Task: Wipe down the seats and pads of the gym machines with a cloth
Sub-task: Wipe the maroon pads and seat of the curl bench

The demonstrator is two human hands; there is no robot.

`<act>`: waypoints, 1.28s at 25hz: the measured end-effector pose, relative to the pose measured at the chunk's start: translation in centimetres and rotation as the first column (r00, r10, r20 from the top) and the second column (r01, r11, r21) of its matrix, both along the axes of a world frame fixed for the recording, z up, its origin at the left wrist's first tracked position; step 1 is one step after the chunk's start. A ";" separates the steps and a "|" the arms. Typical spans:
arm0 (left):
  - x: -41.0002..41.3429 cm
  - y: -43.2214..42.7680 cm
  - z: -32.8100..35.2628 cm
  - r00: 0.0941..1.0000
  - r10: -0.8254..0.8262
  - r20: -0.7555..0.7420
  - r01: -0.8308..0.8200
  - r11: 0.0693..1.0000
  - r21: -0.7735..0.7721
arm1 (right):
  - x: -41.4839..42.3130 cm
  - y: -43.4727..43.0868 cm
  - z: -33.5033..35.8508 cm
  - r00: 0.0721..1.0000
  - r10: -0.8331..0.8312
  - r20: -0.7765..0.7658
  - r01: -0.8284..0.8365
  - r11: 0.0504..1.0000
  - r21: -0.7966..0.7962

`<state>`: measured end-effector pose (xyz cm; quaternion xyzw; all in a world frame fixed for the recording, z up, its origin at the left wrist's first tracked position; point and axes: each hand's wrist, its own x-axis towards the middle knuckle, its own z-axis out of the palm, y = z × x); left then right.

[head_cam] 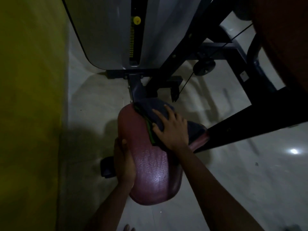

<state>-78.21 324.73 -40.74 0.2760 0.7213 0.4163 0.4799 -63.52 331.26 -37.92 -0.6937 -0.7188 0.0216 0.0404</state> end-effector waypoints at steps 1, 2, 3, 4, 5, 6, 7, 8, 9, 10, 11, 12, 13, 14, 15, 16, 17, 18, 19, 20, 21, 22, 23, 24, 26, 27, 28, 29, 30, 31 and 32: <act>0.0 0.0 0.2 0.999 -0.017 -0.039 0.017 1.000 0.000 | 1.4 -0.8 0.1 0.997 -0.080 -0.002 0.080 0.997 0.019; 0.0 0.0 0.4 0.998 -0.028 -0.064 0.028 1.000 -0.003 | 2.7 -1.6 0.3 0.981 -0.193 -0.021 0.194 0.980 0.042; 0.0 0.0 0.5 0.997 -0.034 -0.075 0.034 0.999 -0.003 | 3.5 -2.2 0.5 0.947 -0.317 -0.052 0.319 0.946 0.055; 0.0 0.0 0.6 0.996 -0.039 -0.084 0.040 0.999 0.004 | 3.4 -2.5 0.6 0.901 -0.426 -0.085 0.431 0.901 0.046; 0.0 -0.2 0.5 0.995 -0.045 -0.091 0.047 0.999 0.018 | 2.5 -2.5 0.6 0.855 -0.505 -0.114 0.511 0.859 0.023; 0.1 -0.4 0.4 0.994 -0.049 -0.093 0.051 0.998 0.026 | 1.2 -2.6 0.5 0.838 -0.532 -0.124 0.537 0.844 0.007; 0.1 -0.6 0.1 0.994 -0.050 -0.095 0.053 0.998 0.028 | -0.4 -3.0 0.2 0.862 -0.494 -0.114 0.499 0.867 0.019; 0.1 -0.8 -0.1 0.994 -0.048 -0.096 0.052 0.998 0.037 | -1.6 -3.4 0.0 0.908 -0.411 -0.085 0.416 0.908 0.052; 0.2 -1.1 -0.4 0.994 -0.046 -0.100 0.051 0.998 0.049 | -1.8 -3.8 -0.2 0.945 -0.323 -0.048 0.326 0.943 0.074; 0.2 -1.2 -0.7 0.994 -0.043 -0.104 0.049 0.997 0.058 | -1.0 -3.8 -0.3 0.964 -0.266 -0.021 0.266 0.959 0.095; 0.2 -1.2 -0.8 0.993 -0.041 -0.110 0.048 0.997 0.063 | 0.5 -3.3 -0.1 0.968 -0.251 -0.019 0.252 0.964 0.083; 0.1 -1.2 -1.0 0.992 -0.041 -0.116 0.049 0.997 0.066 | 2.2 -2.8 0.2 0.959 -0.281 -0.032 0.283 0.957 0.064; 0.2 -1.2 -0.8 0.993 -0.038 -0.111 0.046 0.997 0.068 | 3.9 -2.2 0.3 0.938 -0.345 -0.039 0.347 0.937 0.038; 0.2 -1.1 -0.8 0.993 -0.036 -0.113 0.045 0.997 0.070 | 5.4 -1.7 0.1 0.903 -0.423 -0.078 0.425 0.905 0.009; 0.3 -1.2 -0.5 0.992 -0.041 -0.122 0.051 0.996 0.074 | 6.7 -1.5 -0.1 0.851 -0.501 -0.159 0.504 0.863 -0.022; 0.4 -1.2 -0.3 0.990 -0.047 -0.135 0.058 0.995 0.075 | 7.4 -1.6 -0.3 0.779 -0.568 -0.264 0.578 0.815 -0.047; 0.4 -1.3 0.0 0.987 -0.057 -0.148 0.068 0.995 0.069 | 7.7 -2.1 -0.8 0.684 -0.628 -0.371 0.654 0.753 -0.071; 0.4 -1.3 0.0 0.985 -0.066 -0.162 0.077 0.995 0.062 | 7.5 -2.9 -1.2 0.571 -0.685 -0.453 0.730 0.676 -0.101; 0.3 -1.3 0.1 0.982 -0.078 -0.174 0.088 0.995 0.051 | 6.8 -3.7 -1.6 0.456 -0.734 -0.503 0.799 0.587 -0.132; 0.3 -1.3 0.2 0.980 -0.085 -0.179 0.094 0.995 0.043 | 5.7 -4.5 -1.9 0.367 -0.766 -0.528 0.850 0.507 -0.146; 0.3 -1.3 0.4 0.981 -0.090 -0.171 0.098 0.995 0.037 | 4.3 -5.4 -1.9 0.307 -0.777 -0.550 0.882 0.450 -0.143; 0.2 -1.3 0.5 0.984 -0.089 -0.154 0.096 0.995 0.037 | 2.8 -6.3 -1.9 0.275 -0.762 -0.586 0.895 0.426 -0.134; 0.2 -1.3 0.7 0.988 -0.084 -0.133 0.090 0.995 0.039 | 1.5 -7.1 -1.8 0.273 -0.727 -0.631 0.888 0.442 -0.126; 0.2 -1.2 0.5 0.991 -0.075 -0.114 0.081 0.996 0.046 | 0.4 -8.1 -1.9 0.296 -0.680 -0.670 0.861 0.494 -0.121; 0.2 -1.0 0.2 0.995 -0.059 -0.079 0.064 0.995 0.070 | -0.9 -10.8 -2.2 0.374 -0.600 -0.707 0.778 0.618 -0.114; 0.1 -1.1 0.3 0.997 -0.053 -0.053 0.057 0.995 0.077 | -1.5 -12.8 -2.3 0.418 -0.565 -0.711 0.733 0.672 -0.103; 0.1 -1.1 0.1 0.998 -0.048 -0.032 0.051 0.995 0.084 | -2.3 -14.9 -2.4 0.459 -0.526 -0.716 0.689 0.719 -0.087; 0.1 -1.1 0.2 0.999 -0.043 -0.023 0.045 0.996 0.073 | -3.1 -17.0 -2.3 0.484 -0.489 -0.725 0.652 0.755 -0.074; 0.0 -1.2 0.0 0.999 -0.043 -0.014 0.044 0.997 0.071 | -3.8 -18.6 -2.2 0.488 -0.462 -0.740 0.622 0.779 -0.076; -0.1 -1.2 0.2 0.999 -0.036 0.001 0.036 0.998 0.058 | -4.0 -19.1 -2.2 0.461 -0.452 -0.764 0.609 0.787 -0.098; -0.1 -1.1 0.0 0.999 -0.031 0.024 0.030 0.998 0.056 | -3.6 -18.5 -2.3 0.415 -0.460 -0.785 0.614 0.778 -0.132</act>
